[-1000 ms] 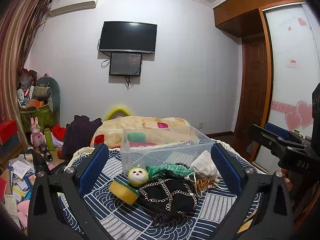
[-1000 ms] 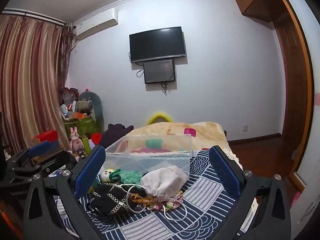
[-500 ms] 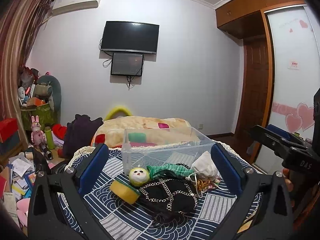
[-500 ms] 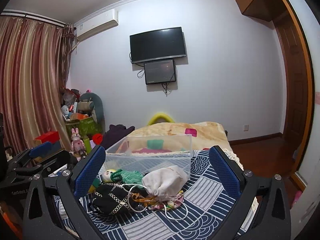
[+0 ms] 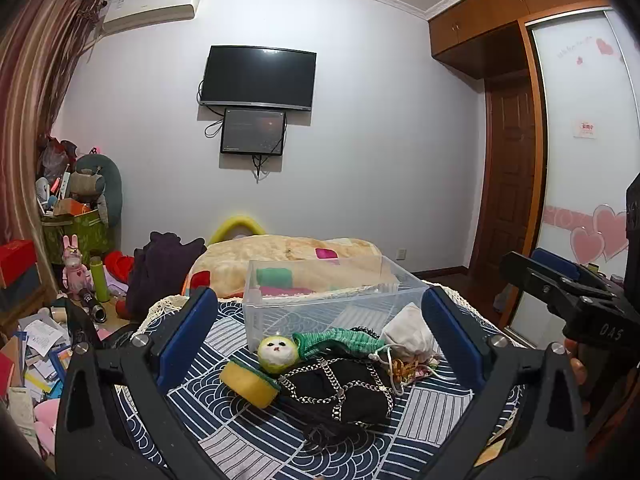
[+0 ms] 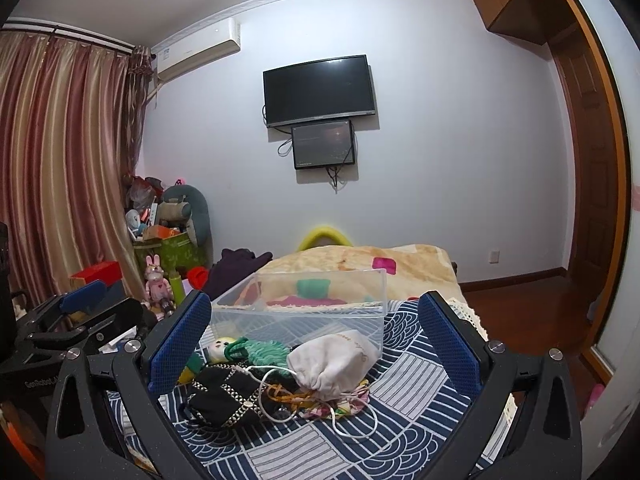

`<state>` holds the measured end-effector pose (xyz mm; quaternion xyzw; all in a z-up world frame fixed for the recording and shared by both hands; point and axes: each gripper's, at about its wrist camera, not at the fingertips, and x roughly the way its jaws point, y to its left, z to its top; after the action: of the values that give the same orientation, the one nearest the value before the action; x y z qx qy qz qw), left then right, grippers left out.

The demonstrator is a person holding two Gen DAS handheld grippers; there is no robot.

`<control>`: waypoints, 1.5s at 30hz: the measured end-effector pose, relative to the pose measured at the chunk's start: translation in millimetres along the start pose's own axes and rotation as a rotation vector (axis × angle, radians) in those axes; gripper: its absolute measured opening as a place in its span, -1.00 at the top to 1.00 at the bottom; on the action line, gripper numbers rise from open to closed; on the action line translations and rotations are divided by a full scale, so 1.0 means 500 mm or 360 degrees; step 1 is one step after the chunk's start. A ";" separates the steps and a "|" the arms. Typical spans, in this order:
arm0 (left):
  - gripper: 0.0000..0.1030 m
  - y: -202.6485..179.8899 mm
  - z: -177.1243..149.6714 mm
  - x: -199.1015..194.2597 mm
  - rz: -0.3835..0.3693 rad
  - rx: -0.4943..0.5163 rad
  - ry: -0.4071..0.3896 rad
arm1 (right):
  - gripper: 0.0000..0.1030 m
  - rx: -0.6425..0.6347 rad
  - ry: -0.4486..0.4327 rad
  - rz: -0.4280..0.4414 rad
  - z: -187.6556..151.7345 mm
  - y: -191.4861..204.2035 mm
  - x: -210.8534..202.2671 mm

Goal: Organize soft objects

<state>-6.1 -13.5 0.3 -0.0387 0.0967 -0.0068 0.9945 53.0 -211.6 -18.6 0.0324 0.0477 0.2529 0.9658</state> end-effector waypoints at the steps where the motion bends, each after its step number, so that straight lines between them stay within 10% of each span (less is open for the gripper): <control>1: -1.00 0.000 0.000 0.000 0.0000 -0.0001 -0.0001 | -1.00 0.0002 0.0001 0.0002 0.000 0.000 0.000; 45: -1.00 0.034 -0.012 0.020 0.0039 -0.0026 0.0065 | -1.00 0.0035 0.0058 0.0077 -0.021 -0.004 0.011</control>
<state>2.8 2.7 -9.0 -0.0455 0.1174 0.0054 0.9920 57.9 -210.3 -29.9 0.0396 0.0672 0.2762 0.9579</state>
